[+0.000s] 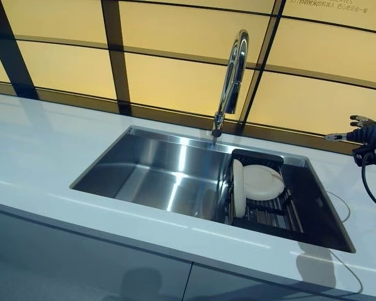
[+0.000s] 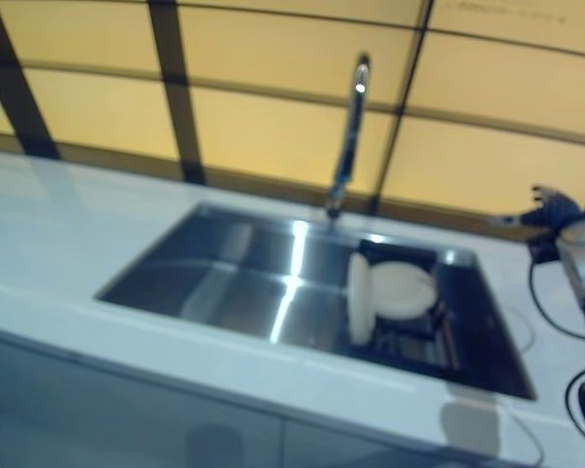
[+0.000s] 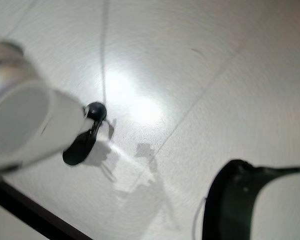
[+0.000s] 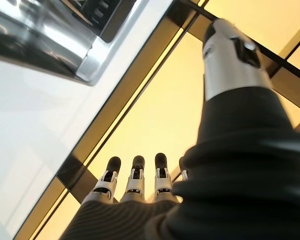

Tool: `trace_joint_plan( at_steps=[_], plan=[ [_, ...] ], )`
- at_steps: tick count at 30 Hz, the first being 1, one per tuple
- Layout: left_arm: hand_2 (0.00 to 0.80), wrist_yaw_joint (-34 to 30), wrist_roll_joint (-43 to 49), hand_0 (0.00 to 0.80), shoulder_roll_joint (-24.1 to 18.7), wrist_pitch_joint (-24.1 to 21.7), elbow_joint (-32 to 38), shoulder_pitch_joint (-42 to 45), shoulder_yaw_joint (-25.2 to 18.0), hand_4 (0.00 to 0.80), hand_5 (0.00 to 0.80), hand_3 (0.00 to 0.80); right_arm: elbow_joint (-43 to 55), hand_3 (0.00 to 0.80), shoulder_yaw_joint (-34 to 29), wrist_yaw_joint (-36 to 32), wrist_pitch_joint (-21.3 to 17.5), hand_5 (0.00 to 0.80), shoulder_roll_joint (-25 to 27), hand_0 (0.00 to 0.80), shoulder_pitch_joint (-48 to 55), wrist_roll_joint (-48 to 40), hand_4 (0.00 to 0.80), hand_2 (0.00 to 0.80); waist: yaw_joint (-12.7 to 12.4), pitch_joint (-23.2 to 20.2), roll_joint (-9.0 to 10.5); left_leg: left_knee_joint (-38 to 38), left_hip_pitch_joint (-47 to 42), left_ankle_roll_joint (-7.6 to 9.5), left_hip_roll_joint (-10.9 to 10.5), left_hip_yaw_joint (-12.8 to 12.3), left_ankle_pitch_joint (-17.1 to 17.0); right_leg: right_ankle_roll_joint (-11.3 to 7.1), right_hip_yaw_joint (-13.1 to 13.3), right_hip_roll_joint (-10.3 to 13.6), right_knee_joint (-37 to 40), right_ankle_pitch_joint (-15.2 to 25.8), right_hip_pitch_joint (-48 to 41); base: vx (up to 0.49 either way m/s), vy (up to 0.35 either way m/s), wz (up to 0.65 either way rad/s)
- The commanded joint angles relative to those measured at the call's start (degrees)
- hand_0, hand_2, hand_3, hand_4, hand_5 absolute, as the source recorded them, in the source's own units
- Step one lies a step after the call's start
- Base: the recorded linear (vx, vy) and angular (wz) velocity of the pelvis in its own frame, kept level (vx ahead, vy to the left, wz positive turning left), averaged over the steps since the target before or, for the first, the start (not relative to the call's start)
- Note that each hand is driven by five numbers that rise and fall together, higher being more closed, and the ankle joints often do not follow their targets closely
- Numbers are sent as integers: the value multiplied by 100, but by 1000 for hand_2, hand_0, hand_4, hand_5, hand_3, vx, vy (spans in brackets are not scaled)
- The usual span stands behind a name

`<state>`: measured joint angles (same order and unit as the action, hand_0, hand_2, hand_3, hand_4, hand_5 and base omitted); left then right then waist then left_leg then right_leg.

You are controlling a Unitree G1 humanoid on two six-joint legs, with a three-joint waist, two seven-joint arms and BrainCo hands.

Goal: Take plates into dishwasher

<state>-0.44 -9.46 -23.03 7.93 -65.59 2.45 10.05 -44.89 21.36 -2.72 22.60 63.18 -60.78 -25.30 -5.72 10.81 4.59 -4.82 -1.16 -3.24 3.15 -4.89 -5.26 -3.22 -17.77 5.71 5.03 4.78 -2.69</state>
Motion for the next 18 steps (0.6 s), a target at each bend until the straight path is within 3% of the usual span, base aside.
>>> trace_joint_plan(
  at_steps=[1, 4, 7, 9, 10, 13, 18],
  plan=[
    [0, -18, 240, 0, -130, -17, -236, -165, 276, 0, 0, 0, 357, 0, 175, -16, -53, 0, 40, 0, -251, -123, 0, 0, -135, 9, 60, -18, -53, 44, -73, -58, 522, -456, 82, 168, -64, -225, -69, -31, 10, 0],
    [0, -21, 236, 0, -119, -53, -208, -188, 283, 0, 0, 0, 520, 0, 274, -212, -213, 0, -38, 0, -249, 221, 0, 0, -126, 15, 70, -18, -66, 45, -79, -66, 518, -462, 76, 182, -68, -211, -65, 0, 0, 0],
    [0, -57, 245, 0, -107, -57, -160, -203, 280, 0, 0, 0, 728, 0, 593, -269, -948, 0, 29, 0, -405, 1395, 0, 0, -129, -9, 79, -18, -100, 58, -82, -80, 524, -466, 78, 183, -77, -219, -88, 0, 0, 0],
    [0, -89, 257, 0, -120, -1, -115, -210, 278, 0, 0, 0, 887, 0, 785, -407, -1244, 0, 103, 0, -516, 2255, 0, 0, -131, -18, 88, -18, -102, 60, -82, -77, 519, -474, 88, 181, -93, -224, -86, 0, 0, 0],
    [0, -65, 267, 0, -125, 37, -68, -195, 284, 0, 0, 0, 1065, 0, 1154, -425, -1743, 0, 258, 0, -700, 3263, 0, 0, -156, -6, 111, -18, -120, 73, -76, -65, 531, -490, 96, 166, -96, -227, -110, 0, 0, 0],
    [0, -46, 300, 0, -196, 73, 18, -130, 251, 0, 0, 0, 1525, 0, 1840, -324, -2135, 0, 571, 0, -1004, 4246, 0, 0, -187, -28, 194, -18, -84, 100, -75, -31, 514, -514, 89, 155, -93, -202, -87, 4, -50, 1],
    [0, -36, 337, 0, -240, 115, 77, -161, 245, 0, 0, 0, 2009, 0, 2282, 152, -2651, 0, 713, 0, -1244, 5378, 0, 0, -194, -37, 262, -18, -62, 127, -72, -1, 524, -540, 99, 135, -90, -195, -73, 4, -25, 0]
  ],
)
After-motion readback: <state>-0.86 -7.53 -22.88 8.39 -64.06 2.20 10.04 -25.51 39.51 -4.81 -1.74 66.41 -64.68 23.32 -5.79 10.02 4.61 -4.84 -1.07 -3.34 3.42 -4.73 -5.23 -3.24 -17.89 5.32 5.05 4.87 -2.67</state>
